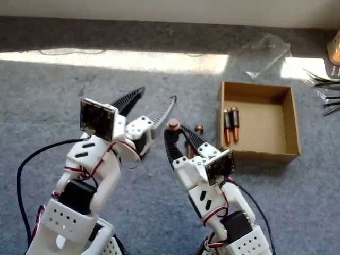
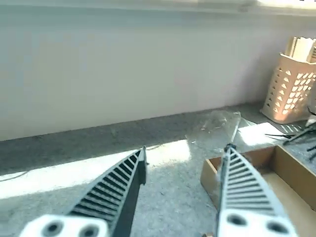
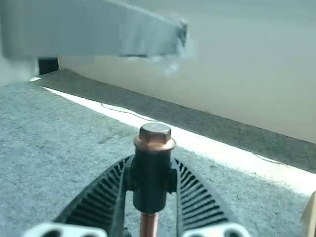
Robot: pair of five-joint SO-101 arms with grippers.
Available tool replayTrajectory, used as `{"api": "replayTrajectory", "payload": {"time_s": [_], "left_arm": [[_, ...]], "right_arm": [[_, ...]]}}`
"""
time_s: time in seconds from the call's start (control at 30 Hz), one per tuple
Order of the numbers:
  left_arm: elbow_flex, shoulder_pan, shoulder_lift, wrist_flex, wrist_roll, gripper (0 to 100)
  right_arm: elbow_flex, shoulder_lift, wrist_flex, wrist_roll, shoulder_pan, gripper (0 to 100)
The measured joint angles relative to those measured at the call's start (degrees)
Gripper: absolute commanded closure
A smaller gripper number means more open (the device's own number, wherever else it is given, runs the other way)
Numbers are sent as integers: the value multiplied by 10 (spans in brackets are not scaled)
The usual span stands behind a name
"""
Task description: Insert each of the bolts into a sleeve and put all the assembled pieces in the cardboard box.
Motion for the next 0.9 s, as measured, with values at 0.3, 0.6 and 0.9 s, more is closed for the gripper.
{"api": "replayTrajectory", "payload": {"time_s": [0.3, 0.6, 0.9], "left_arm": [[5, -101, -133, 48, -19, 989], [136, -132, -291, 48, -86, 995], [222, -216, -338, 48, -103, 995]], "right_arm": [[0, 0, 33, 0, 43, 994], [0, 0, 58, 0, 54, 994], [0, 0, 72, 0, 72, 994]]}}
